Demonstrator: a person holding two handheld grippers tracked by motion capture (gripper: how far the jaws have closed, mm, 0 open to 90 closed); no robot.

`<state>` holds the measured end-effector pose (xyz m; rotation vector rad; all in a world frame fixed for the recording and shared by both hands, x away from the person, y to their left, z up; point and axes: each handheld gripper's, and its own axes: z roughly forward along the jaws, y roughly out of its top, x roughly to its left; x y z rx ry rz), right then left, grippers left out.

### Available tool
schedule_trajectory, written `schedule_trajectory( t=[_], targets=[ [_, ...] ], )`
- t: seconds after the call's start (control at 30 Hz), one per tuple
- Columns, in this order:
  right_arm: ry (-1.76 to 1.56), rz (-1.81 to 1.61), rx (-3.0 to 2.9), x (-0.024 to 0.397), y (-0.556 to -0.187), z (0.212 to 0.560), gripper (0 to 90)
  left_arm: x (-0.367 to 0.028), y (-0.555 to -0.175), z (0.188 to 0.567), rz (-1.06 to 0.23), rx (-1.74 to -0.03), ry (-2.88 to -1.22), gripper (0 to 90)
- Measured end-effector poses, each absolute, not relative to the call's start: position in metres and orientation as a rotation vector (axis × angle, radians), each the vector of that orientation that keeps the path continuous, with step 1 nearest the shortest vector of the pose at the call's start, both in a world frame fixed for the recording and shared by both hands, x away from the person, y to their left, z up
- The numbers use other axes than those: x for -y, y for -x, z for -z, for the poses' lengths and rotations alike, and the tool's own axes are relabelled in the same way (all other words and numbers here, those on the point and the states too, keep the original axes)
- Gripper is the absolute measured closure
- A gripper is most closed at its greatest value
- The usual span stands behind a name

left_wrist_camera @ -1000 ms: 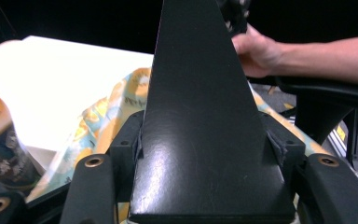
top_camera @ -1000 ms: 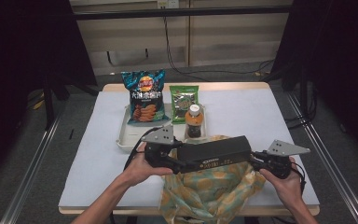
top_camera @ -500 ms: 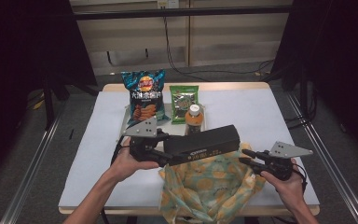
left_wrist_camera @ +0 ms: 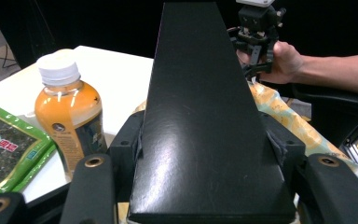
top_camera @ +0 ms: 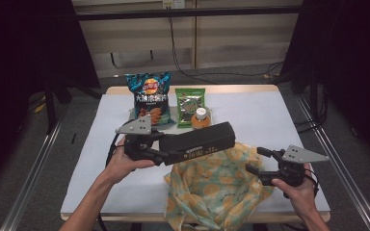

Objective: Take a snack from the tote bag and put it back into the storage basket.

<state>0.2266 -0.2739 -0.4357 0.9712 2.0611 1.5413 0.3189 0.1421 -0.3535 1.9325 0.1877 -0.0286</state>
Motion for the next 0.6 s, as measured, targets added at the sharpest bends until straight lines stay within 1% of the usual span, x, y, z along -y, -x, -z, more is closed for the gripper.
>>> schedule_trajectory(
  t=[0.1, 0.37, 0.6],
  targets=[
    [-0.974, -1.546, -2.058, 0.272, -0.227, 0.436, 17.5, -0.146, -0.321, 0.353, 0.032, -0.189, -1.933, 43.1],
    [-0.977, -1.558, -2.050, 0.269, -0.226, 0.433, 11.7, -0.155, -0.325, 0.355, 0.052, -0.192, -1.942, 43.1],
    [-0.986, -1.558, -2.041, 0.270, -0.225, 0.434, 10.8, -0.166, -0.331, 0.353, 0.038, -0.217, -1.927, 43.1]
  ],
)
